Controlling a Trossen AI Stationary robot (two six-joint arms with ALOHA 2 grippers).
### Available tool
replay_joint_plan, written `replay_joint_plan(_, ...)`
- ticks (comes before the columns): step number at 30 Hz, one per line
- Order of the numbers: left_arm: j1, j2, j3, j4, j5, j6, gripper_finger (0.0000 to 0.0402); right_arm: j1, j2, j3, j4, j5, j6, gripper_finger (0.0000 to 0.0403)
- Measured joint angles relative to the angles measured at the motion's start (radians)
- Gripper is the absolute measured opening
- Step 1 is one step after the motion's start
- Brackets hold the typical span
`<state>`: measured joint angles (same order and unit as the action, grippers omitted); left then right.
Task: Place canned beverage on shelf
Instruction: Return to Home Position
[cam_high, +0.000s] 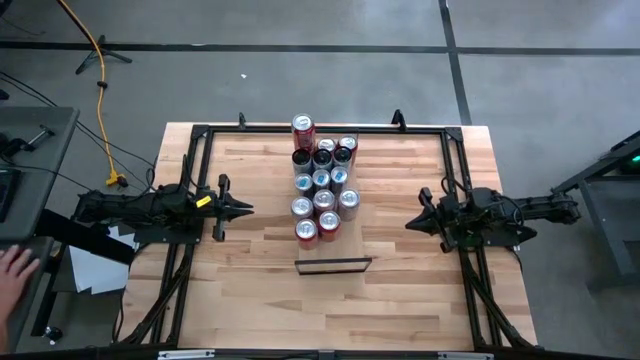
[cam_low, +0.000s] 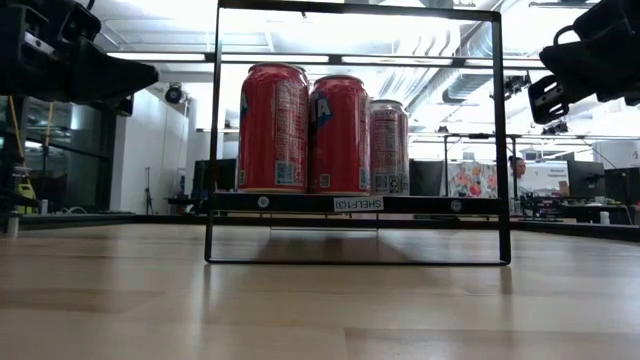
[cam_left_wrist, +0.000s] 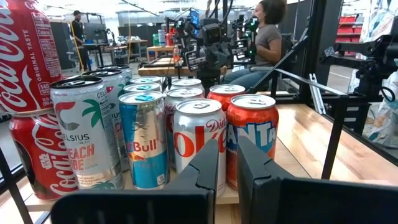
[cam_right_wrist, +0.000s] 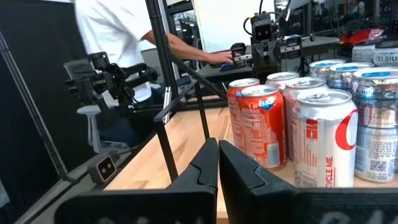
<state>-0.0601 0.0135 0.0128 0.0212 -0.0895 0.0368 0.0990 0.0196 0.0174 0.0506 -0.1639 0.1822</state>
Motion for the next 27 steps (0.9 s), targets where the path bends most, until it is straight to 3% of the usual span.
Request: replay_joint_plan(27, 0.0, 0.0, 0.0, 0.0, 0.0, 0.001, 0.0005, 0.0, 0.0, 0.0, -0.031, 0.0, 0.0, 0.0)
